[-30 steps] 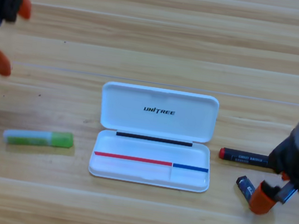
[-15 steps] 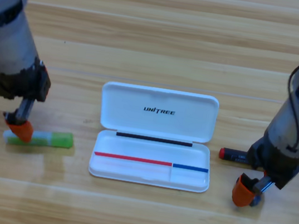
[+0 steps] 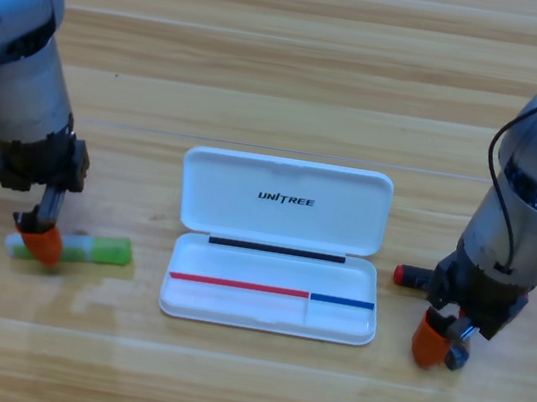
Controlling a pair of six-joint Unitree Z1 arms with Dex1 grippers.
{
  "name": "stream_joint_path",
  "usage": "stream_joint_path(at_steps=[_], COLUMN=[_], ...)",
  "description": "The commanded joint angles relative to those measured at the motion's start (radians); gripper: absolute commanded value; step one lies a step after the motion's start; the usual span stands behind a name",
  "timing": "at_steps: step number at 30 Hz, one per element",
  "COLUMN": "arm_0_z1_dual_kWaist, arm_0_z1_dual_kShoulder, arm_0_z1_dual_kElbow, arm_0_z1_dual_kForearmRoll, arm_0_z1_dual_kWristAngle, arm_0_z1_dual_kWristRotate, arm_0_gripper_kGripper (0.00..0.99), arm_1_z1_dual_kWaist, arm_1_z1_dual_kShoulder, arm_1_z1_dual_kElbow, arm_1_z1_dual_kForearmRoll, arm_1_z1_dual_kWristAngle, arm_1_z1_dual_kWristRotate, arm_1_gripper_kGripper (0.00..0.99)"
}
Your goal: Clean up eraser and pencils
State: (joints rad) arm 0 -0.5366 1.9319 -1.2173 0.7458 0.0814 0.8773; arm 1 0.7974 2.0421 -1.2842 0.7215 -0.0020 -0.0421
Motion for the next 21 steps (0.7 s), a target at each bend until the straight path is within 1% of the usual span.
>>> stream_joint_path(at_steps=[1, 3, 4, 8, 11, 14, 17, 19, 21], arm_0_z1_dual_kWaist=[0.05, 0.05, 0.05, 0.05, 0.05, 0.05, 0.05, 0.05, 0.05], arm_0_z1_dual_kShoulder=[0.068, 0.075, 0.079, 0.076, 0.075, 0.076, 0.078, 0.078, 0.075], arm_0_z1_dual_kElbow=[0.016, 0.024, 0.028, 0.064, 0.085, 0.105, 0.128, 0.145, 0.162], arm_0_z1_dual_kForearmRoll=[-0.02, -0.029, -0.033, -0.068, -0.092, -0.112, -0.137, -0.16, -0.181], arm_0_z1_dual_kWristAngle=[-0.038, -0.045, -0.046, -0.048, -0.049, -0.052, -0.052, -0.052, -0.057], arm_0_z1_dual_kWristRotate=[-0.009, -0.011, -0.012, -0.009, -0.008, -0.008, -0.009, -0.009, -0.009], arm_0_gripper_kGripper=[0.917, 0.92, 0.92, 0.916, 0.888, 0.861, 0.842, 0.795, 0.696], arm_1_z1_dual_kWaist=[0.019, 0.019, 0.019, 0.019, 0.019, 0.019, 0.048, 0.072, 0.098], arm_1_z1_dual_kShoulder=[0.084, 0.084, 0.084, 0.078, 0.061, 0.024, -0.033, -0.062, -0.066], arm_1_z1_dual_kElbow=[0.008, 0.008, 0.008, 0.002, -0.012, -0.064, -0.127, -0.172, -0.225], arm_1_z1_dual_kForearmRoll=[-0.002, 0.007, 0.016, 0.061, 0.09, 0.173, 0.259, 0.291, 0.314], arm_1_z1_dual_kWristAngle=[0.022, 0.022, 0.022, 0.014, 0.014, 0.011, 0.011, 0.007, -0.012], arm_1_z1_dual_kWristRotate=[0.002, 0.001, 0.001, 0.007, 0.005, -0.027, -0.148, -0.254, -0.352], arm_1_gripper_kGripper=[0.342, 0.078, 0.0, 0.0, 0.0, 0.0, 0.0, 0.0, 0.0])
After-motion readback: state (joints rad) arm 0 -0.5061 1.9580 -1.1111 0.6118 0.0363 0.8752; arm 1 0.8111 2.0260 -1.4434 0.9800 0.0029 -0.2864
